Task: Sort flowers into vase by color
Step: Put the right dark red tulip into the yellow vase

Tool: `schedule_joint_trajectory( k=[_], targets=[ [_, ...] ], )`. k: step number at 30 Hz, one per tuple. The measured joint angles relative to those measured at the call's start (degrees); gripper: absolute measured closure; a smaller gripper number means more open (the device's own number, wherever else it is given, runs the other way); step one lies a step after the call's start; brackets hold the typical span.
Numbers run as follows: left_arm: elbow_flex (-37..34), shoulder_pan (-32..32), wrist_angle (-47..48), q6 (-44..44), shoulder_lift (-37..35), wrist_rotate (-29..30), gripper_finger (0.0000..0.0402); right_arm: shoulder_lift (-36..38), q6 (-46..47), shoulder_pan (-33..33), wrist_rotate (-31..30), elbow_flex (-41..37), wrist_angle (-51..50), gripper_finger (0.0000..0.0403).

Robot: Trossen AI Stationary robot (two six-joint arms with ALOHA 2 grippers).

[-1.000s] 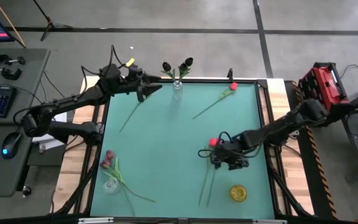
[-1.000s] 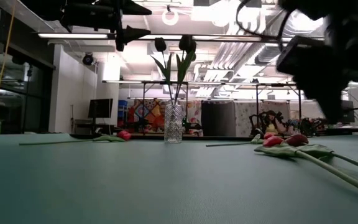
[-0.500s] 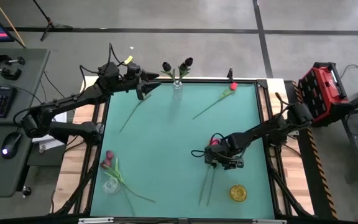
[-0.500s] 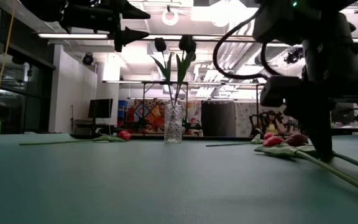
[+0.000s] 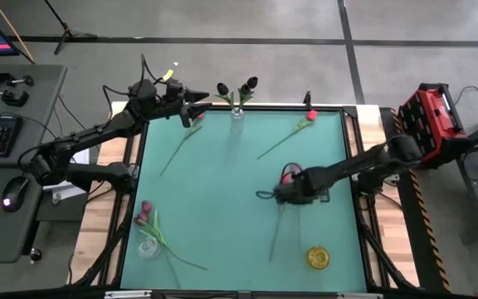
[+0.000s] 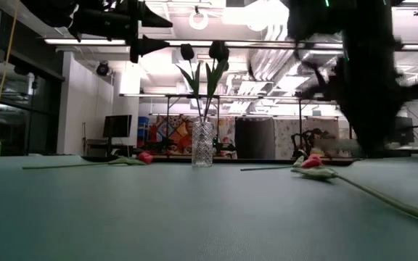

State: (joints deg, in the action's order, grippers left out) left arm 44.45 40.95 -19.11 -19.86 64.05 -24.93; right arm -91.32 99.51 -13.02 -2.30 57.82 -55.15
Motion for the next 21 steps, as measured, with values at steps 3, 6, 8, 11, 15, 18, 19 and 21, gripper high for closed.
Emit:
schedule_joint_trajectory(
  k=[3, 6, 8, 11, 15, 18, 19, 21],
  targets=[
    [0.0, 0.0, 0.0, -0.6, 0.0, 0.0, 0.0126, 7.4, -3.5, 1.4, -6.9, 0.3, -3.3, 0.0398],
    [0.0, 0.0, 0.0, -1.8, 0.0, 0.0, 0.0126, 15.6, -9.4, 3.1, -13.4, 0.5, -2.1, 0.0399],
    [0.0, 0.0, 0.0, -3.4, 0.0, 0.0, 0.0126, 20.3, -15.8, 4.1, -16.4, 0.5, -1.1, 0.04],
    [0.0, -0.2, 0.0, -5.5, 0.0, -0.6, 0.0126, 25.6, -29.9, 5.5, -18.6, 0.5, 4.7, 0.0401],
    [0.0, -0.3, 0.0, -8.5, 0.0, -5.7, 0.0126, 28.0, -52.2, 7.0, -18.0, 0.5, 19.0, 0.0401],
    [0.0, -1.3, 0.0, -11.4, 0.0, -7.7, 0.0126, 27.1, -67.1, 8.4, -12.1, 0.5, 29.8, 0.0402],
    [0.0, -1.8, 0.0, -11.9, 0.0, -7.7, 0.0126, 26.5, -71.2, 9.0, -8.8, 0.5, 32.6, 0.0402],
    [0.0, -2.6, 0.0, -12.8, 0.0, -7.6, 0.0126, 25.0, -76.6, 10.2, -1.2, 0.5, 36.8, 0.0402]
  ],
)
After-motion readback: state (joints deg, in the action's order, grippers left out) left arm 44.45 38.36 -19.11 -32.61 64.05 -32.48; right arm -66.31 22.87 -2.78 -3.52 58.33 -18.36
